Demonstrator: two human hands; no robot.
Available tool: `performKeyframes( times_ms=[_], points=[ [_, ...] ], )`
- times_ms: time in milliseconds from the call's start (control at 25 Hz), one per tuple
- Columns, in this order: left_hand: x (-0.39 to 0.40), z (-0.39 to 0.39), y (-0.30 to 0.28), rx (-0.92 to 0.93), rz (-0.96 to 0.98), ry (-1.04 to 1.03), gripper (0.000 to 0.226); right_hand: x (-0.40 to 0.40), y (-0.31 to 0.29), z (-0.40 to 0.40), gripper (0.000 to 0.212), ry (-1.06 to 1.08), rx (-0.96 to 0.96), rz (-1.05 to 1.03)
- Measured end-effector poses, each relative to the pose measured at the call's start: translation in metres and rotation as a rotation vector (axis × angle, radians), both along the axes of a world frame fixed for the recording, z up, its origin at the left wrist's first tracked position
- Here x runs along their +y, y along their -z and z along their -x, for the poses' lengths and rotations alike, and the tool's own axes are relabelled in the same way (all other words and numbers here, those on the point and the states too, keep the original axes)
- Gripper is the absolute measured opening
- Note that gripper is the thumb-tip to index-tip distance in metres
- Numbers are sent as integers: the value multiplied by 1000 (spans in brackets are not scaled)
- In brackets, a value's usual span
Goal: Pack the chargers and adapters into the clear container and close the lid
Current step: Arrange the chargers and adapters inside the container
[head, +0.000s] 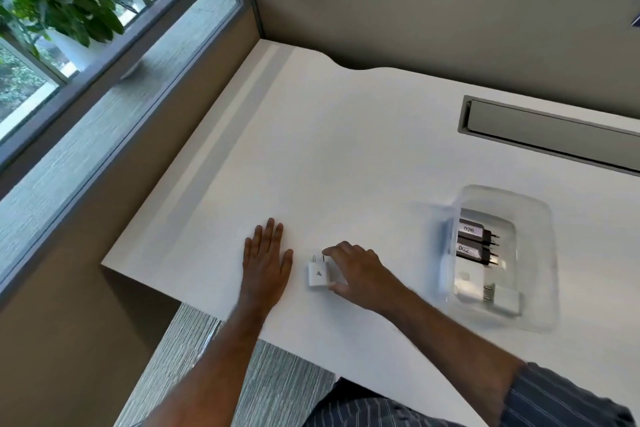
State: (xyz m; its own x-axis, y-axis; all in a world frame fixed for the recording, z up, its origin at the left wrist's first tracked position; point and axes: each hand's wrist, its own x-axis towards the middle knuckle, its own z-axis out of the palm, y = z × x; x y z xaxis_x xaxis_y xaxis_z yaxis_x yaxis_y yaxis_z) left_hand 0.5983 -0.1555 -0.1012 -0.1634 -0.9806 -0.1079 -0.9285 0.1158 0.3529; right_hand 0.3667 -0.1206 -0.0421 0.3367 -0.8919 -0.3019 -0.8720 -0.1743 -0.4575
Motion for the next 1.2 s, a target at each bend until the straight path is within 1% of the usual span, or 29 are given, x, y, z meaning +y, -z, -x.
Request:
performKeyframes(
  times_ms=[120, 400, 520, 680, 840, 1000, 1200],
  points=[
    [2, 1, 0, -19, 17, -10, 71, -5, 5, -10, 65, 10, 28, -32],
    [3, 4, 0, -47, 4, -7, 69, -2, 6, -13, 55, -21, 70, 42],
    [3, 8, 1, -38, -4, -15, 65, 0, -2, -6, 53, 5, 10, 60],
    [-2, 21, -3, -77, -5, 31, 66, 10, -25, 16, 49, 108, -124, 138],
    [-9, 42, -4, -55, 19, 89, 69, 27, -55, 47, 46, 262, -213, 214],
    [-17, 71, -2, -57, -4, 155, 62, 49, -80, 89, 48, 404, -258, 274],
    [-19, 107, -3, -54, 0, 248, 64, 77, -91, 147, 49, 566, -246, 268]
  ],
)
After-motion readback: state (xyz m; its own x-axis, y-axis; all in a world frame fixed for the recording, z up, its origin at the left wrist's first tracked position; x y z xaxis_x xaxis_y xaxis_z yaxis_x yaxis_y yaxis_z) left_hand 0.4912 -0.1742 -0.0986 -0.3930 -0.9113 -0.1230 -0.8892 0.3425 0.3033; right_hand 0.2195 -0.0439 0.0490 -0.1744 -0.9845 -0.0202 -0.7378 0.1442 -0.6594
